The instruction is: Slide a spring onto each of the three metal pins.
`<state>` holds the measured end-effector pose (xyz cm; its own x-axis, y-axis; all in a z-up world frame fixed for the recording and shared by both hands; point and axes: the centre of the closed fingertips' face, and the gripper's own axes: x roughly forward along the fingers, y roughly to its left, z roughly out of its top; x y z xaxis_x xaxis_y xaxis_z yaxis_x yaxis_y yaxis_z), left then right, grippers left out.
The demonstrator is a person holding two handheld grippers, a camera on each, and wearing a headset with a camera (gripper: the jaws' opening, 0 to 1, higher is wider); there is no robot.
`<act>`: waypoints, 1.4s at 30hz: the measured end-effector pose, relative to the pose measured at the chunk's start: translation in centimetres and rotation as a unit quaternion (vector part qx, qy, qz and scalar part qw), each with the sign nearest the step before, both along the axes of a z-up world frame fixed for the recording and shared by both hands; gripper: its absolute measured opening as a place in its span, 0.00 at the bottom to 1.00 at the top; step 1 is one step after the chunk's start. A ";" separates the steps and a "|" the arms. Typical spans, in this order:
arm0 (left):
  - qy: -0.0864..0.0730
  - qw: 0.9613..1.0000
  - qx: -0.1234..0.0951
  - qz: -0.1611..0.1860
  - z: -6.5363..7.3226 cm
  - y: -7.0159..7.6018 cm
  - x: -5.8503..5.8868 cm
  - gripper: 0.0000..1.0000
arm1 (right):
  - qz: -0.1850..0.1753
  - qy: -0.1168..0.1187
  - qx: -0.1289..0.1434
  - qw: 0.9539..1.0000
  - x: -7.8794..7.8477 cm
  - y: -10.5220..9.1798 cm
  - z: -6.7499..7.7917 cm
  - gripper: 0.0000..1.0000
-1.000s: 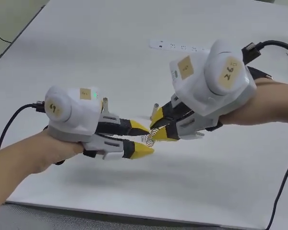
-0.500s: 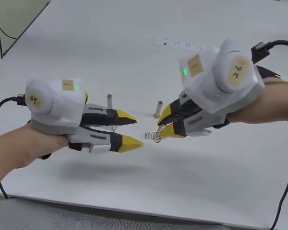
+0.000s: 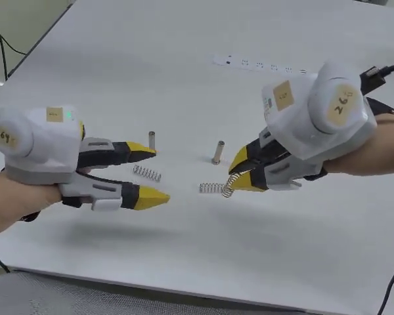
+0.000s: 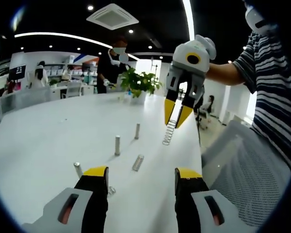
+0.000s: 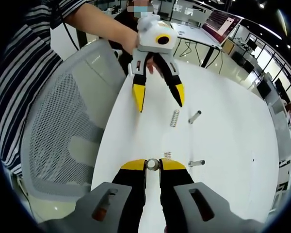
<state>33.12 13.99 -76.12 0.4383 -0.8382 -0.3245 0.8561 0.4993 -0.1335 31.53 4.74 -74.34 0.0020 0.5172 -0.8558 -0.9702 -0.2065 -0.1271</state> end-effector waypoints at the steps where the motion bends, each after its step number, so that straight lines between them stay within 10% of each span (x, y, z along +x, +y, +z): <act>1: 0.000 1.000 0.000 0.003 0.0 0.2 0.1 0.55 | -0.002 0.000 0.000 1.000 0.0 -0.1 0.0 0.07; 26: -0.009 0.998 0.002 0.064 0.0 4.4 0.4 0.98 | -0.033 0.002 -0.014 0.999 1.5 -2.5 0.3 0.07; 42: -0.012 0.997 0.004 0.070 0.2 5.2 0.1 0.98 | -0.070 -0.004 -0.018 0.997 3.4 -5.8 0.6 0.07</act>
<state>33.18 19.21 -75.97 0.5578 -0.7660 -0.3196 0.7811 0.6147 -0.1098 34.93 -1.02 -73.73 0.0792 0.4799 -0.8737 -0.9887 -0.0740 -0.1303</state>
